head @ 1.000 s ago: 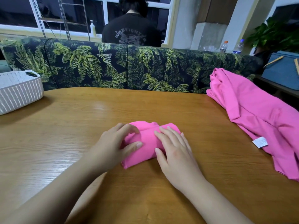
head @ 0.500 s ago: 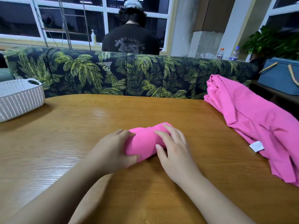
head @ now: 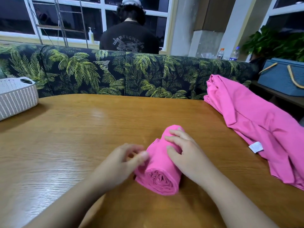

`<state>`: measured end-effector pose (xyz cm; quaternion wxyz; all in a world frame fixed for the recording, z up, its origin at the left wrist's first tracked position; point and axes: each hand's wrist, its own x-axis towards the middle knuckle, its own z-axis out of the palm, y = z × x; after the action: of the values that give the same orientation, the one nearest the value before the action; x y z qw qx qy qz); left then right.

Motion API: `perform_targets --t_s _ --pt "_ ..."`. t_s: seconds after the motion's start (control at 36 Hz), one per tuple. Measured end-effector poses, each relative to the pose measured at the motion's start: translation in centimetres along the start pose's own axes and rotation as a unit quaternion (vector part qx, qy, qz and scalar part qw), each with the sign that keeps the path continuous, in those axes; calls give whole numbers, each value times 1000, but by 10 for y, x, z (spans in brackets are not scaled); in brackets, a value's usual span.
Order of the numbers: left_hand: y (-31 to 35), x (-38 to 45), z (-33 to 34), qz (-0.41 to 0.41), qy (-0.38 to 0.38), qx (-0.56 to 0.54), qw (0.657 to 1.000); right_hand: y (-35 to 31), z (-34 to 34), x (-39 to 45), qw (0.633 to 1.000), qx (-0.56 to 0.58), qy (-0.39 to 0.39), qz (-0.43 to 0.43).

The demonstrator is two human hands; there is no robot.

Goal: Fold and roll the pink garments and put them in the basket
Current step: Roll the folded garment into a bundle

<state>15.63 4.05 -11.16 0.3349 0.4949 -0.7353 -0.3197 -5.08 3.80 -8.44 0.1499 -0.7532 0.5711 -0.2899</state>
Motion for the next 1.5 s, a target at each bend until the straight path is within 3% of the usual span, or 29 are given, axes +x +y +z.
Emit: perform_targets --t_s 0.06,0.14,0.22,0.31,0.47,0.72,0.78,0.83,0.89,0.94,1.06,1.22,1.31,1.42,1.5 --pt "-18 6 2 -24 45 60 997 -1 -2 2 1000 -3 -12 6" --pt "-32 12 12 -13 6 192 981 -5 -4 5 999 -2 -2 41" --pt "-25 12 21 -10 -28 117 993 -11 -5 6 997 -18 -10 77" --pt "-13 9 28 29 -13 47 998 -16 -11 6 994 -34 -39 100" --pt "8 -9 41 96 -29 21 995 -14 -28 5 990 -59 -54 116" --pt "19 -11 47 139 -166 -53 975 -15 -22 -5 982 -140 -49 117" --pt "13 -9 46 137 -129 -72 980 -15 -19 -8 976 -180 -54 113" --pt "-1 -5 44 113 -32 -65 991 -14 -16 -10 974 -197 -50 104" --pt "-17 3 42 63 80 4 995 -13 -16 -12 974 -198 -48 101" --pt "-22 11 40 8 133 96 986 -12 -16 -12 974 -197 -51 102" --pt "-11 22 39 -73 86 252 961 -15 -12 -13 970 -214 -63 92" --pt "1 25 44 -67 55 214 973 -20 -12 -16 969 -219 -72 90" --pt "-1 25 48 -51 80 227 969 -20 -12 -16 969 -216 -76 91" --pt "-4 26 52 -32 125 151 980 -19 -11 -17 965 -230 -87 85" --pt "-8 29 50 -5 91 -66 994 -20 -9 -17 963 -240 -88 80"
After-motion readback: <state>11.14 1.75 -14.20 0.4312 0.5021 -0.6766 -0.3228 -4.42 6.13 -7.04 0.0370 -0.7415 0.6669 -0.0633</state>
